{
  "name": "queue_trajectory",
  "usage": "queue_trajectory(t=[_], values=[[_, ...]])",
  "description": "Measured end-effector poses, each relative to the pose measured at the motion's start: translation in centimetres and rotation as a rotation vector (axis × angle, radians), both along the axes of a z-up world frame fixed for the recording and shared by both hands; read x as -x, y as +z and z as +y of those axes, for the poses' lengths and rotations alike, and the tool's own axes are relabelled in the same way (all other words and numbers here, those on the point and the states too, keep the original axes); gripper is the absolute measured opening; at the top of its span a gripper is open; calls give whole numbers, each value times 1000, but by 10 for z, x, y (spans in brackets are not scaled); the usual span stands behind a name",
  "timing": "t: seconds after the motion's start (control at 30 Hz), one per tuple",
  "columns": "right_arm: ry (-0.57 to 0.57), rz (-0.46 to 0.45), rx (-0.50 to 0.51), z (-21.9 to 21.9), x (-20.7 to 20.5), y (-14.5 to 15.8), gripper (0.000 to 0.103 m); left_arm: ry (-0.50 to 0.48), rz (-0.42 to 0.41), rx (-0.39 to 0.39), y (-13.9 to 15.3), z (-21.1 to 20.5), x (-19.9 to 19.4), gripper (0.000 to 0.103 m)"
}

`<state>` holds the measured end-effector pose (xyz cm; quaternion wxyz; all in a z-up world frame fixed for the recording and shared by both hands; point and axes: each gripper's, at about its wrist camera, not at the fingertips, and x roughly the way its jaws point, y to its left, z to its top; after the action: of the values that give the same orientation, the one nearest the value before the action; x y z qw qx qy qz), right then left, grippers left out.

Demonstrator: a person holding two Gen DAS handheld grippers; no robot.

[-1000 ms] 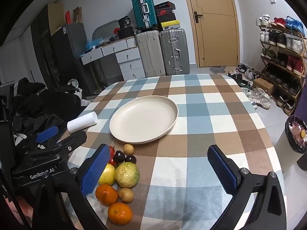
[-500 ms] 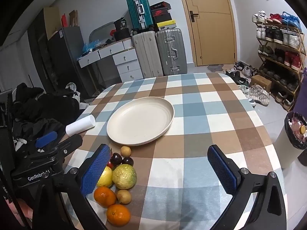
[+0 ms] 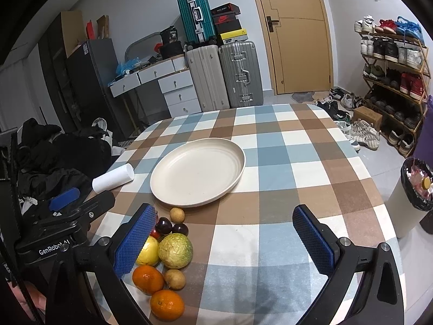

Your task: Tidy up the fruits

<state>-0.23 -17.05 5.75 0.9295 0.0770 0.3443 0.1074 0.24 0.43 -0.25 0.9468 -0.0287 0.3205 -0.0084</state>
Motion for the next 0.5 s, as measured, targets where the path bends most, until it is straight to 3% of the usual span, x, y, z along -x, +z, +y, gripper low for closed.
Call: queue_trajectory(t=[0.5], values=[[-8, -5, -11, -4, 0, 1, 103, 2, -3, -2, -2, 1, 0, 102]])
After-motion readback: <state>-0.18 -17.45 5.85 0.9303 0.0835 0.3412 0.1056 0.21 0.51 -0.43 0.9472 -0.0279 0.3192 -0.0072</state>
